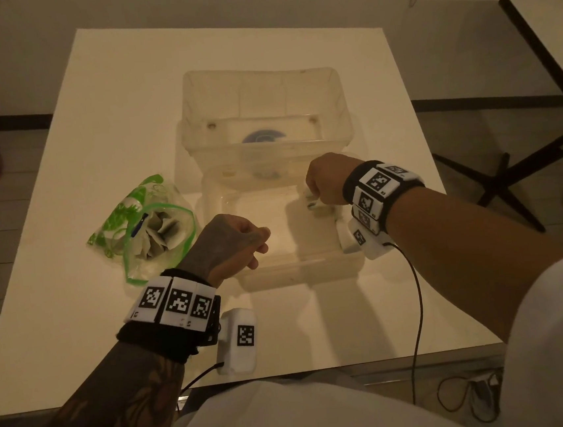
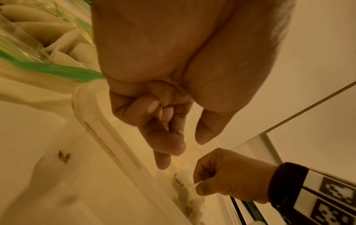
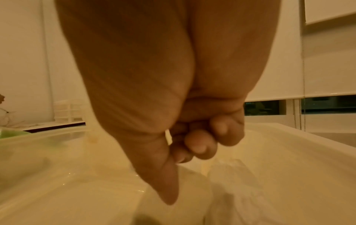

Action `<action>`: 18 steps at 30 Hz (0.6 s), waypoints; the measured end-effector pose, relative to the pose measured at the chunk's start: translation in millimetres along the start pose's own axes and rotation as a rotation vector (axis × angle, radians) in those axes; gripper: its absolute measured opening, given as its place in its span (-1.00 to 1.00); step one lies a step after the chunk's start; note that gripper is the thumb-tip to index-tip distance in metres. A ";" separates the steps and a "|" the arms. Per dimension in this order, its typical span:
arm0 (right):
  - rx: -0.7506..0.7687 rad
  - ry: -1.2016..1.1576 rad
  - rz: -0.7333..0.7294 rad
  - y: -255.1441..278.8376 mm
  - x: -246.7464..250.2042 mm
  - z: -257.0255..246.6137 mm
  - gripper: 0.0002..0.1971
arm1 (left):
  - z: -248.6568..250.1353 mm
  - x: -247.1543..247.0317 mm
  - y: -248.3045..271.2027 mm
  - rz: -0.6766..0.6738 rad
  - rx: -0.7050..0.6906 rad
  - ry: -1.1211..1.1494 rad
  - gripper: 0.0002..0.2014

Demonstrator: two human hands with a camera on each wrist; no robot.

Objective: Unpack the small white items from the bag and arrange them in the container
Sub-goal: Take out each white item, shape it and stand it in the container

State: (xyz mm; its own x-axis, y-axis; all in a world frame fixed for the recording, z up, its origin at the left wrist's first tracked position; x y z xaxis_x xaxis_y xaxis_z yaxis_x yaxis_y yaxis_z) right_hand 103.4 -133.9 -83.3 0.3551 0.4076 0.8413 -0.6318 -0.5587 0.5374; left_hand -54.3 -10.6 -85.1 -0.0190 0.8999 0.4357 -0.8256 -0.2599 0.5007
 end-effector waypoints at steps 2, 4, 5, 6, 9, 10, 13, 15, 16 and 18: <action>-0.025 -0.004 0.009 -3.1 0.1 1.2 -0.92 | -0.4 0.0 -0.4 -0.002 0.002 0.000 -0.75; -0.040 0.006 0.024 -4.0 1.4 0.6 -0.91 | -0.6 0.1 -0.3 -0.004 0.006 0.004 -0.75; -0.053 0.012 0.035 -3.8 2.6 0.1 -0.90 | -0.7 0.2 -0.1 -0.005 0.010 0.010 -0.75; -0.064 0.019 0.047 -4.8 3.1 0.4 -0.90 | -0.9 0.2 0.0 -0.005 0.014 0.017 -0.76; -0.084 0.027 0.089 -5.8 5.4 -0.2 -0.89 | -1.7 0.6 1.2 -0.007 0.023 0.029 -0.77; -0.085 0.029 0.108 -6.1 5.6 0.1 -0.88 | -2.1 0.7 1.4 -0.010 0.027 0.033 -0.77; -0.085 0.014 0.140 -5.1 6.4 1.8 -0.89 | -3.6 0.6 2.3 -0.017 0.042 0.048 -0.77; -0.091 -0.025 0.155 -5.6 6.8 4.0 -0.89 | -4.0 -0.3 2.6 -0.018 0.048 0.049 -0.77; -0.098 -0.059 0.158 -6.2 6.7 5.2 -0.86 | -3.9 -1.1 2.6 -0.018 0.048 0.048 -0.77; -0.113 -0.118 0.148 -6.2 6.7 7.0 -0.77 | -3.4 -2.8 2.5 -0.019 0.045 0.044 -0.78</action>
State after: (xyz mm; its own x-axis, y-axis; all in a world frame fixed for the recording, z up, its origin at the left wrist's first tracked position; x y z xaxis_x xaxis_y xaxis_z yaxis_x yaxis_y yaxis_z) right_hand 114.5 -132.7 -80.5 0.3270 0.2362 0.9150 -0.7535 -0.5191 0.4033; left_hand -58.2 -12.6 -87.6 -0.0290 0.9192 0.3927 -0.7999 -0.2569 0.5423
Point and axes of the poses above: each hand's wrist, its own y-axis away from the middle knuckle, its own x-axis out of the back of the hand, z = x × y, the point moved 5 cm from there along -y, towards the middle knuckle, and after that the axes turned 1 degree about z, right-handed, at the moved point
